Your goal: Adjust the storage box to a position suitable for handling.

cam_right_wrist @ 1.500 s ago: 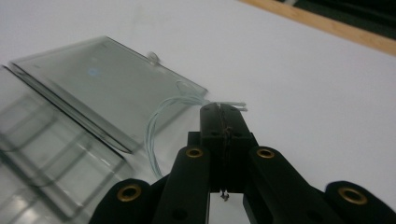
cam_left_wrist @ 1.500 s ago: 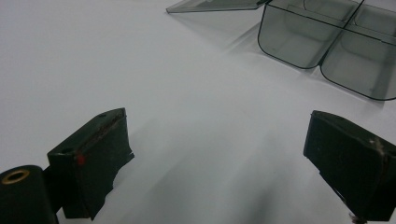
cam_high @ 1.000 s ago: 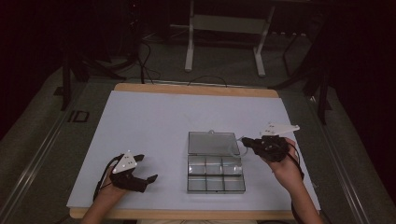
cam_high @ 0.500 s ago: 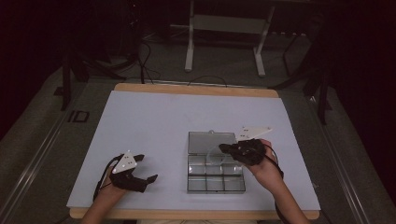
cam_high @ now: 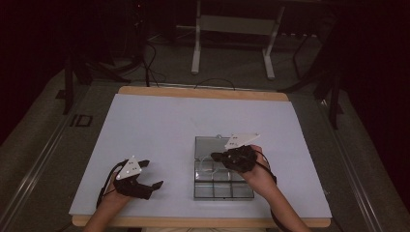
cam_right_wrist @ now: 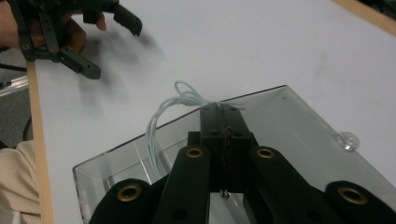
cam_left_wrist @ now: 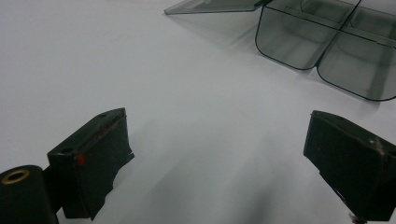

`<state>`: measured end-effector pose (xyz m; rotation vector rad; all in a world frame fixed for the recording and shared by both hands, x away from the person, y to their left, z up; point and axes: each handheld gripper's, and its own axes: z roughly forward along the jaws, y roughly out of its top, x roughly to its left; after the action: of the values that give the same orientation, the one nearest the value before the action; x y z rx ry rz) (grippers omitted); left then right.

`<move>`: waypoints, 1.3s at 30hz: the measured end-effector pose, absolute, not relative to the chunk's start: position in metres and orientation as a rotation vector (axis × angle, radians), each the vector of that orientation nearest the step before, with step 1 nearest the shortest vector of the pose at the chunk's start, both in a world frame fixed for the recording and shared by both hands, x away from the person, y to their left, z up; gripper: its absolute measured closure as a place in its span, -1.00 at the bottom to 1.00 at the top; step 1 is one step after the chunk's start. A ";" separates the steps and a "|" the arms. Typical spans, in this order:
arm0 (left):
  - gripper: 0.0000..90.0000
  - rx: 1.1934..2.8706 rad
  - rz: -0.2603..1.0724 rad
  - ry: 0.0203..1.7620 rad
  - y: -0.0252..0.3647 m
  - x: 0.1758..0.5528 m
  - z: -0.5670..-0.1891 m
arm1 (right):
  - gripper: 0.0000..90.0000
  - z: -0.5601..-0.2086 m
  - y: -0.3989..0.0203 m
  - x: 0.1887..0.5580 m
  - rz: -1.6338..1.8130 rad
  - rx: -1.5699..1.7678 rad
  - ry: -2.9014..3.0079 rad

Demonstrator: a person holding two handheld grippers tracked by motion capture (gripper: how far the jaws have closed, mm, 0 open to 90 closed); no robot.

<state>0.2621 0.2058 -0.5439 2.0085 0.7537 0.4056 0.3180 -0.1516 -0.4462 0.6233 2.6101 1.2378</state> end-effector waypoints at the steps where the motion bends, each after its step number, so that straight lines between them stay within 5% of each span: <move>1: -0.84 2.009 0.406 0.753 0.206 0.262 -0.544 | 0.99 -0.448 -0.150 0.318 1.225 0.623 2.614; 39: -0.84 2.008 0.406 0.745 0.206 0.262 -0.544 | 0.99 -0.501 -0.115 0.333 1.014 0.624 2.761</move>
<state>0.2616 0.2057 -0.5439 2.0079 0.7449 0.4063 0.3329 -0.1149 -0.5006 0.6244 2.7614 1.0137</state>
